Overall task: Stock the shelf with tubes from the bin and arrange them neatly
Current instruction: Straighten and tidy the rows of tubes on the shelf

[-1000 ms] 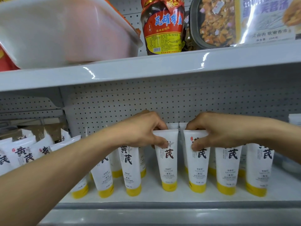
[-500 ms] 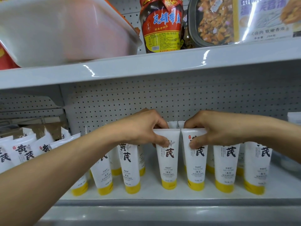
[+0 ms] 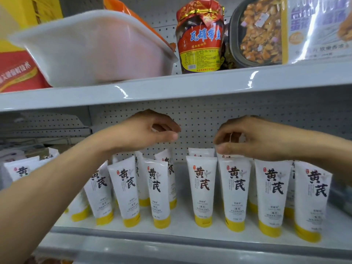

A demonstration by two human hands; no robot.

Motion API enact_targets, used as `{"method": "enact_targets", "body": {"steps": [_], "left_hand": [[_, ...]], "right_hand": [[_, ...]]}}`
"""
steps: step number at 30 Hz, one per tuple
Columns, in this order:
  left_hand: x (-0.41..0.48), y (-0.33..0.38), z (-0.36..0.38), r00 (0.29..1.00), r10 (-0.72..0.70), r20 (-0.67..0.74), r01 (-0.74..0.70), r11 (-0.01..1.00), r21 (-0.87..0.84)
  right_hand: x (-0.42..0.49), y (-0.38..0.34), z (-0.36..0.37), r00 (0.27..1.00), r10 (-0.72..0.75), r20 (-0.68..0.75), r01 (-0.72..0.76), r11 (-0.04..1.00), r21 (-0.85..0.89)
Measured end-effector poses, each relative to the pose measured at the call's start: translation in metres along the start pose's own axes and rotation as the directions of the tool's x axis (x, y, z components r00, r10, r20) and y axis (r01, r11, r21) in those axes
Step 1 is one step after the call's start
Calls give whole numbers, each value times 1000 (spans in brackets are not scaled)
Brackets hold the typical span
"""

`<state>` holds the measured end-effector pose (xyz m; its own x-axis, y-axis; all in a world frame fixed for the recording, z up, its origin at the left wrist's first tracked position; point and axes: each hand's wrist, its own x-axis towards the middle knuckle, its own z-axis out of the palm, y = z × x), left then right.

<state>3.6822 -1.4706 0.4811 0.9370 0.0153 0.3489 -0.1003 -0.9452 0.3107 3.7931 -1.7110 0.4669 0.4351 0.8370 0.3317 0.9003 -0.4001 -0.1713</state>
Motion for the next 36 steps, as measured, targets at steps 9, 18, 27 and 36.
{"method": "enact_targets", "body": {"steps": [9, 18, 27, 36], "left_hand": [[19, -35, -7, 974, -165, 155, 125, 962, 243], [48, -35, 17, 959, -24, 283, -51, 965, 256], [56, -36, 32, 965, 84, 247, -88, 996, 8], [54, -45, 34, 967, 71, 246, -56, 996, -65]], "right_hand": [[62, -17, 12, 987, 47, 151, -38, 997, -68], [86, -19, 35, 954, 146, 263, -107, 982, -157], [80, -23, 34, 959, 146, 241, -148, 989, -9], [79, -23, 35, 952, 170, 254, -177, 984, 6]]}}
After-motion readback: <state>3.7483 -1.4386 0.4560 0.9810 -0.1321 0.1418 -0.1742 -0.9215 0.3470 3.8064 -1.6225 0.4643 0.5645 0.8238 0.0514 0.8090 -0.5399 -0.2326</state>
